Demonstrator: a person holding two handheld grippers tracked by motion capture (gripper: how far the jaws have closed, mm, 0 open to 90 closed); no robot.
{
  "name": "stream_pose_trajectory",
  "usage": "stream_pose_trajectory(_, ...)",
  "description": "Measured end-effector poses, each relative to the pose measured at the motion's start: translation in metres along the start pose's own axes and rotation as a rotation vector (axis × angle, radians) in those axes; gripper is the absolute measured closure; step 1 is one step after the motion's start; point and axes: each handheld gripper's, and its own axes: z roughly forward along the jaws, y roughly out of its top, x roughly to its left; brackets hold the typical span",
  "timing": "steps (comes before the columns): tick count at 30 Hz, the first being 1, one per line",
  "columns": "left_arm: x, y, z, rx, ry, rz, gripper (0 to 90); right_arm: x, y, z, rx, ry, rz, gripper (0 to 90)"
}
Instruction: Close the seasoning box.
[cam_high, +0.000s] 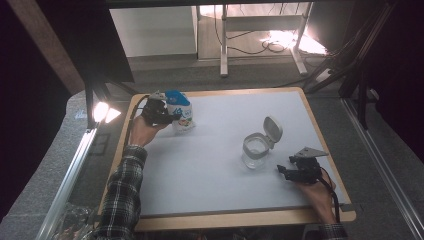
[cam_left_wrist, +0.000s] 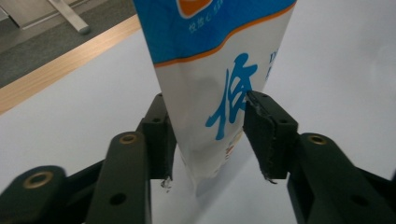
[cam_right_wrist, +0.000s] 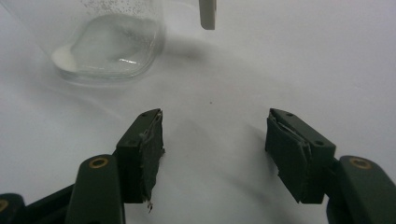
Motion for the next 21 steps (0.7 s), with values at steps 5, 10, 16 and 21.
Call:
stream_pose_trajectory(5, 0.0028, -0.0014, -0.0012, -0.008, -0.007, 0.002, 69.4, 0.0003, 0.0, 0.0002, 0.001, 0.001, -0.001, 36.4)
stream_pose_trajectory(10, 0.0016, -0.0009, -0.002, -0.004, -0.003, 0.018, 78.5, 0.0007, 0.0, 0.0004, 0.002, -0.001, -0.003, 36.3)
stream_pose_trajectory(16, 0.0023, -0.0017, -0.003, -0.005, -0.018, 0.024, 80.6, 0.0007, 0.0, 0.0006, 0.002, 0.001, -0.003, 35.9)
stream_pose_trajectory(21, -0.0015, -0.0022, -0.0036, -0.012, 0.003, 0.049, 82.0, 0.0008, -0.0001, 0.0006, 0.002, 0.0, -0.006, 35.7)
